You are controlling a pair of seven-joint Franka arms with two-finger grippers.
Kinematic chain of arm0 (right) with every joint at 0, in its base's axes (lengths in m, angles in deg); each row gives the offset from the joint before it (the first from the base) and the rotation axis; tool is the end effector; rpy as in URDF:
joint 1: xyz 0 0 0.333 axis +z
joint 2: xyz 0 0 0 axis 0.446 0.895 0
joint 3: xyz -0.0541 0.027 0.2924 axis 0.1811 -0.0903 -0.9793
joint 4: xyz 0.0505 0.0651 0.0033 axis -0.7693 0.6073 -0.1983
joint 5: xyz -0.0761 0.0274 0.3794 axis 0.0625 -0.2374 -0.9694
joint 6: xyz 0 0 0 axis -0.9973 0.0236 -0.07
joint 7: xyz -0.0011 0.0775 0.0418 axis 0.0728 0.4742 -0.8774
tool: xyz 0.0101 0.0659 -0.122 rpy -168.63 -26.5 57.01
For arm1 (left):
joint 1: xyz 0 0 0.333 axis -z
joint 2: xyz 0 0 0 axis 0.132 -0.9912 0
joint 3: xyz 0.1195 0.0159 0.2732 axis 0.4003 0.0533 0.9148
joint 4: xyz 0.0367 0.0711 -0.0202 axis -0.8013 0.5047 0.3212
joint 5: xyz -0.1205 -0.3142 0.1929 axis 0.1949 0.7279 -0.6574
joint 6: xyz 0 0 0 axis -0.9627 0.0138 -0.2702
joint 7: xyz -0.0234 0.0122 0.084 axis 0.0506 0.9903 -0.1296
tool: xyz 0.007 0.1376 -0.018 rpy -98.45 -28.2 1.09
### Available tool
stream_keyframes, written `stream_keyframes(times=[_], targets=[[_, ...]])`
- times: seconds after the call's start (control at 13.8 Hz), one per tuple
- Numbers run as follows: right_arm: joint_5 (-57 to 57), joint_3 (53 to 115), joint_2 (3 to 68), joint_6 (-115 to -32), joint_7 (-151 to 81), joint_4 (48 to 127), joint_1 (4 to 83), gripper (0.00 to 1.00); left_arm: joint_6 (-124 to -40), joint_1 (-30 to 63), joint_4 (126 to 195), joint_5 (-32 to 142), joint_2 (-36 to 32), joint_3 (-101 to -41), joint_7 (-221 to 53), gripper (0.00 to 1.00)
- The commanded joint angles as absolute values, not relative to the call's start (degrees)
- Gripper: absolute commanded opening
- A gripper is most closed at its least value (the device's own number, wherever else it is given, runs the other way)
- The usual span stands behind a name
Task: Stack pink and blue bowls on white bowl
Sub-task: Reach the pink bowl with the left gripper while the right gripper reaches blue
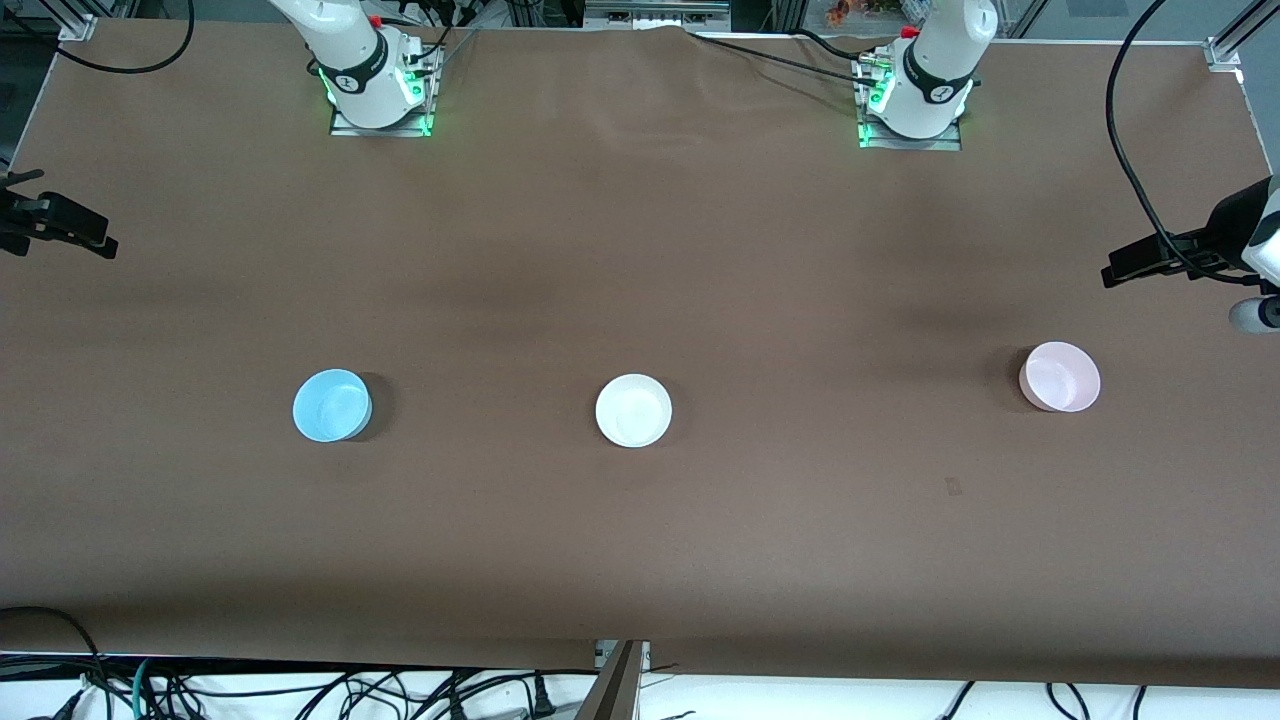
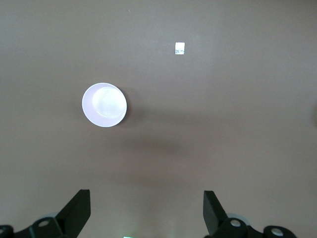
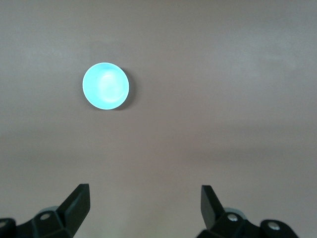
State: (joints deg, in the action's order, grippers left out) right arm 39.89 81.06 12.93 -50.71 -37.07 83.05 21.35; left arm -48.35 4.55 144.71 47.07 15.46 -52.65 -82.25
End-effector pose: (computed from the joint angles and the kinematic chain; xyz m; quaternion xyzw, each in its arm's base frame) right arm 0.5501 -0.0809 0.5353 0.9995 -0.0042 -0.0237 0.0201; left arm 0.5729 0.0286 0.5350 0.9949 0.0691 -0.0731 0.0060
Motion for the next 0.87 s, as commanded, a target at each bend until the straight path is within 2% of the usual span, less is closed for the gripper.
stream_keyframes(times=[0.0, 0.29, 0.51, 0.65, 0.8], targets=[[40.0, 80.8, 13.6, -49.5, -36.9, 81.4, 21.1, 0.99, -47.9, 4.6, 145.6, 45.6, 16.9, -52.9, -82.4, 1.0], [40.0, 80.8, 13.6, -49.5, -36.9, 81.4, 21.1, 0.99, -48.0, 3.1, 146.0, 45.6, 16.3, -52.6, -82.4, 1.0], [40.0, 80.9, 13.6, -49.5, -36.9, 81.4, 21.1, 0.99, -49.7, 0.4, 147.5, 46.1, 14.9, -47.9, -78.4, 1.0], [40.0, 80.8, 13.6, -49.5, -36.8, 81.4, 21.1, 0.99, -54.6, -1.4, 148.9, 47.1, 11.4, -44.5, -70.0, 1.0], [40.0, 80.9, 13.6, -49.5, -36.9, 81.4, 21.1, 0.99, -63.9, -3.0, 154.3, 52.1, 9.0, -42.2, -65.2, 1.0]])
